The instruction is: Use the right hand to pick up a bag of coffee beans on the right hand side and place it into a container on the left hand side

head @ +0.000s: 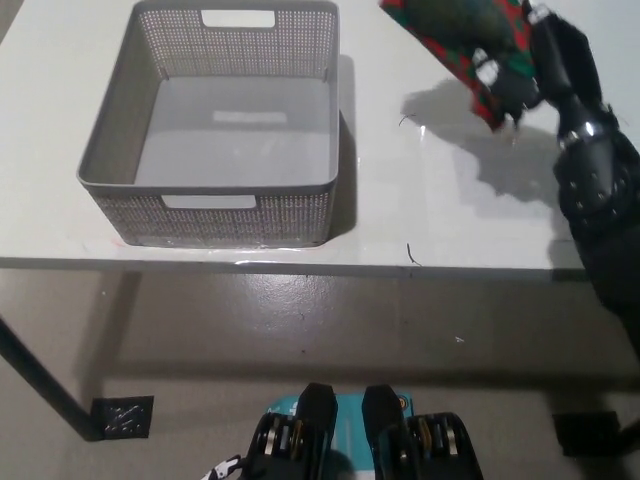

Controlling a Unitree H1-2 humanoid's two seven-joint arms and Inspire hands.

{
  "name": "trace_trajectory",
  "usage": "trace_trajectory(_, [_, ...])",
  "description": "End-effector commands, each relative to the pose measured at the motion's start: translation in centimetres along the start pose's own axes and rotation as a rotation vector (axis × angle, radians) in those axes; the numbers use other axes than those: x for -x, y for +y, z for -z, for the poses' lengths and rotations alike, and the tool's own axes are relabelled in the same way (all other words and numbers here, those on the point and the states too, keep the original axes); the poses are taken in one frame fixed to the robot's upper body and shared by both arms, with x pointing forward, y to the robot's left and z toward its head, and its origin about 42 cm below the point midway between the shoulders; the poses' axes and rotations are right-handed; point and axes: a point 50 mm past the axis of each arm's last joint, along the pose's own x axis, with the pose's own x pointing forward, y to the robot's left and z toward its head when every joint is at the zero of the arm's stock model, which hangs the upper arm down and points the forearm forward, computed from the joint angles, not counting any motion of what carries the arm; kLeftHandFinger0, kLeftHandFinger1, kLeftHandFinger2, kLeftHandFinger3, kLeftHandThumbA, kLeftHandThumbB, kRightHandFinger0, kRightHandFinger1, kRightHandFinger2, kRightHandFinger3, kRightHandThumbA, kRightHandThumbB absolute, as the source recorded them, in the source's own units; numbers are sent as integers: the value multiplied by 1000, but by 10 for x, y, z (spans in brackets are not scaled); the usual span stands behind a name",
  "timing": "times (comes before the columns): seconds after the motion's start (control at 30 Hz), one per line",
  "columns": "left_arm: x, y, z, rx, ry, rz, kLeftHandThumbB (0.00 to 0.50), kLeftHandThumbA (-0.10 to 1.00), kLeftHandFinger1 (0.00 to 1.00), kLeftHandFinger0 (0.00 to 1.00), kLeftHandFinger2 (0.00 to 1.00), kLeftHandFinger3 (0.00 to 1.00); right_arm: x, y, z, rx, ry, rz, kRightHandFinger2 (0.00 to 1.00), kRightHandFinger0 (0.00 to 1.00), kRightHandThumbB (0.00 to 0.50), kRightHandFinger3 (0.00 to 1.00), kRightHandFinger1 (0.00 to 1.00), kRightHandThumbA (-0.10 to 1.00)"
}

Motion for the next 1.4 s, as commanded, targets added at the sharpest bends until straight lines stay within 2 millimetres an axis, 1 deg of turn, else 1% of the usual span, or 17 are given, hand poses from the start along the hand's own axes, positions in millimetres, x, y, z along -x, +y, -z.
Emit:
trace_trajectory(0.0, [3, 1, -7, -2, -38, 3, 329, 1000, 1000, 1000, 1000, 1000, -40, -36, -66, -16, -107, 74, 910, 38, 170, 978, 460, -100])
trace_trajectory(0.07, [2, 1, -7, -11, -40, 8, 314, 1000, 1000, 1000, 1000, 1000, -44, -32, -78, -37, -98, 56, 944, 79, 169, 1000, 541, -100])
trace_trajectory(0.23, [4, -1, -5, -17, -31, 18, 322, 1000, 1000, 1000, 1000, 1000, -49, -13, -99, -92, -124, 33, 923, 66, 170, 969, 548, -100])
trace_trajectory(0.27, [4, -1, -5, -17, -31, 21, 322, 1000, 1000, 1000, 1000, 1000, -50, -10, -104, -88, -120, 25, 972, 159, 162, 985, 633, -100])
trace_trajectory(0.3, [4, -1, -5, -19, -29, 24, 321, 1000, 1000, 1000, 1000, 1000, -52, -5, -111, -81, -125, 19, 846, 188, 161, 948, 566, -100])
trace_trajectory(0.33, [5, -2, -5, -21, -27, 27, 314, 1000, 1000, 1000, 1000, 1000, -53, 2, -117, -86, -144, 17, 759, 45, 180, 892, 433, -100])
trace_trajectory(0.4, [5, -3, -5, -20, -29, 31, 305, 1000, 1000, 1000, 1000, 1000, -54, 12, -128, -95, -154, 9, 767, 0, 184, 876, 355, -100])
trace_trajectory(0.5, [5, -5, -4, -21, -24, 35, 322, 1000, 1000, 1000, 1000, 1000, -58, 30, -146, -117, -160, -10, 830, 0, 188, 952, 382, -100])
trace_trajectory(0.83, [6, -11, -8, -41, -15, 76, 330, 1000, 1000, 1000, 1000, 1000, -47, 93, -177, -168, -158, -96, 812, 0, 157, 962, 366, -100])
trace_trajectory(1.0, [7, -17, -11, -73, -24, 114, 253, 1000, 1000, 1000, 1000, 1000, -36, 117, -181, -189, -136, -130, 830, 0, 170, 973, 402, -100])
trace_trajectory(1.07, [8, -19, -12, -78, -23, 124, 227, 1000, 1000, 1000, 1000, 1000, -32, 123, -181, -194, -135, -148, 747, 14, 197, 878, 376, -100])
trace_trajectory(1.1, [8, -20, -13, -86, -26, 127, 223, 1000, 1000, 1000, 1000, 1000, -30, 127, -182, -186, -118, -191, 838, 124, 200, 989, 475, 55])
trace_trajectory(1.13, [8, -20, -13, -95, -27, 129, 226, 1000, 1000, 1000, 1000, 1000, -30, 127, -182, -174, -103, -226, 707, 135, 213, 962, 423, 143])
trace_trajectory(1.17, [7, -20, -14, -90, -23, 131, 212, 1000, 1000, 1000, 1000, 1000, -28, 128, -182, -169, -105, -301, 1000, 722, 313, 1000, 1000, 514])
trace_trajectory(1.2, [7, -19, -15, -87, -17, 137, 213, 1000, 1000, 1000, 1000, 1000, -26, 128, -182, -180, -88, -381, 1000, 1000, 370, 1000, 1000, 674])
trace_trajectory(1.3, [4, -17, -18, -90, -36, 161, 211, 1000, 1000, 1000, 1000, 1000, -22, 125, -180, -137, -84, -461, 1000, 1000, 468, 1000, 1000, 949])
trace_trajectory(1.37, [2, -16, -19, -90, -40, 173, 224, 1000, 1000, 1000, 1000, 1000, -21, 119, -175, -103, -81, -469, 1000, 1000, 451, 1000, 1000, 1000])
